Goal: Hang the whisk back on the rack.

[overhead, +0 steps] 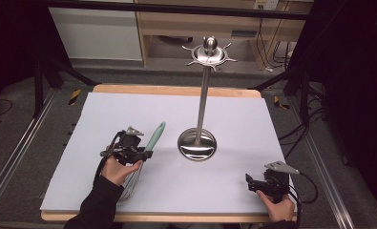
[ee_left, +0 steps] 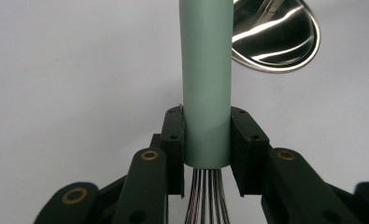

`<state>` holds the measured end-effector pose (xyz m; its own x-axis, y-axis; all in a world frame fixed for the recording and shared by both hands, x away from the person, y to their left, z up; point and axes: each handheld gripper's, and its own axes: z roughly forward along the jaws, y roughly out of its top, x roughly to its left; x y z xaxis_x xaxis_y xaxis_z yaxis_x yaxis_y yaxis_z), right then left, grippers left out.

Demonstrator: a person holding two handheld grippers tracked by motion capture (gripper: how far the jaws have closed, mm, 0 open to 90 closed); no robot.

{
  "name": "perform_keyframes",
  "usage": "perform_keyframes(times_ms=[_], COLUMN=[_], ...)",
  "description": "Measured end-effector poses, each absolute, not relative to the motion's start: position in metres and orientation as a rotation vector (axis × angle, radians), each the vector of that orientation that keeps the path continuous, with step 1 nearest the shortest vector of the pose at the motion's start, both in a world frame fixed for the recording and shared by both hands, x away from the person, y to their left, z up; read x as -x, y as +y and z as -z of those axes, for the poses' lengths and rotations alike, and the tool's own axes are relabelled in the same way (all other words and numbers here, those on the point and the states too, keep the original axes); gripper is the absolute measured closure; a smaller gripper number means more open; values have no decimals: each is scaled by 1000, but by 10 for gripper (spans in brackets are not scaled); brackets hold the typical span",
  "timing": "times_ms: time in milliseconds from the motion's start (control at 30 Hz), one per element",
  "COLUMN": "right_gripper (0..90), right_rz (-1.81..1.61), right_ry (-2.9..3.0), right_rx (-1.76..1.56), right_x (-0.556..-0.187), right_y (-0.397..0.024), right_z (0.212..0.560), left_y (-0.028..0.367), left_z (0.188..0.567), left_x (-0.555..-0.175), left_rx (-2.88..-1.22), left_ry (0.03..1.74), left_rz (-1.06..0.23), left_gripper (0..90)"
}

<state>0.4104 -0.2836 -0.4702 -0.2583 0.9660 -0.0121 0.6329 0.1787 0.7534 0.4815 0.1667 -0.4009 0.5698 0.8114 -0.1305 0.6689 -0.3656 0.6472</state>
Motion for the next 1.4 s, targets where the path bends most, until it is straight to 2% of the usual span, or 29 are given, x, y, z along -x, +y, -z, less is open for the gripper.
perform_keyframes(times_ms=[567, 1400], right_gripper=[97, 97], right_rz=[-882, -884], right_ry=[1960, 1956], right_rx=[-1507, -1502], right_x=[-410, -410], right_y=[-283, -284], right_z=[470, 470], left_y=[184, 195], left_z=[386, 340], left_x=[-461, -443], left_rx=[-2019, -1856], left_ry=[1115, 986], left_rz=[-317, -406], left_gripper=[691, 691])
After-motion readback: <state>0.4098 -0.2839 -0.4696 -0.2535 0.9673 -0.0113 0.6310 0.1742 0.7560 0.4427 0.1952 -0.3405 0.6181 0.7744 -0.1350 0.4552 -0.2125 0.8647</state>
